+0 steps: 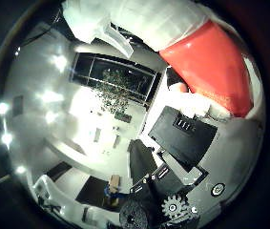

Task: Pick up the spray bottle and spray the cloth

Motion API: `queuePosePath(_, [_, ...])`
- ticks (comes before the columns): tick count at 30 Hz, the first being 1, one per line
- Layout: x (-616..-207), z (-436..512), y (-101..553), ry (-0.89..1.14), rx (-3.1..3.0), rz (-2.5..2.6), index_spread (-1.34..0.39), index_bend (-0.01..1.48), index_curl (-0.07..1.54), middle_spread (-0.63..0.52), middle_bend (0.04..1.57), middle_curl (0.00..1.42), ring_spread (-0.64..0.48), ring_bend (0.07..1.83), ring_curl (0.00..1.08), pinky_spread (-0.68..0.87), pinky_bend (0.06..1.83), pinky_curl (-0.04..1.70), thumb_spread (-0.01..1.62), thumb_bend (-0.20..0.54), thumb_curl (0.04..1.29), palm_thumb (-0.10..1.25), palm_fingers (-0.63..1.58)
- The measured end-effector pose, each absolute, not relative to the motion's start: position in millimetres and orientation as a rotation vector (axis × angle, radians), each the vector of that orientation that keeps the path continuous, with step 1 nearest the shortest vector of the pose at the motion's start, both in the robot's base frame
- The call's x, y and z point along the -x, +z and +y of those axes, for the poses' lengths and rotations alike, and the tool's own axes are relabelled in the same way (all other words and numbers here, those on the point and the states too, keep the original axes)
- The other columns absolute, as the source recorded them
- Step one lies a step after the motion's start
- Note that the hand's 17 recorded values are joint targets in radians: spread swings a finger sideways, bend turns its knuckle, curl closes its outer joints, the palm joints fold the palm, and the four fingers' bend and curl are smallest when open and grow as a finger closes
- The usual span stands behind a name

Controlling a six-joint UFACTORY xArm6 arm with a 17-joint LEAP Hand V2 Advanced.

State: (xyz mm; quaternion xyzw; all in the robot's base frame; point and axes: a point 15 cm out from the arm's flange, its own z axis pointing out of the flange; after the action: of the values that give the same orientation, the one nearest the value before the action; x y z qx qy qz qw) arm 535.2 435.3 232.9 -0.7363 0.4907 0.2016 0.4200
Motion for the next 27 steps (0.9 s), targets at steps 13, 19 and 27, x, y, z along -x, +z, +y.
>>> queuePosePath(13, [-515, 470, 176, 0.561, 1.926, 1.210, -0.25, 1.01, 0.90, -0.08, 1.37, 0.63, -0.15, 1.50, 0.59, -0.16, 1.00, 1.45, 0.64, -0.018, 0.93, 1.05, 1.17])
queuePosePath(19, [-502, 493, 178, 0.575, 1.951, 1.168, -0.25, 1.01, 0.90, -0.08, 1.37, 0.63, -0.14, 1.50, 0.59, -0.15, 1.00, 1.45, 0.64, -0.018, 0.93, 1.05, 1.17])
queuePosePath(27, [-488, 511, 162, 0.592, 1.993, 1.140, -0.25, 1.01, 0.90, -0.08, 1.37, 0.63, -0.15, 1.50, 0.59, -0.15, 0.99, 1.45, 0.65, -0.018, 0.93, 1.04, 1.17])
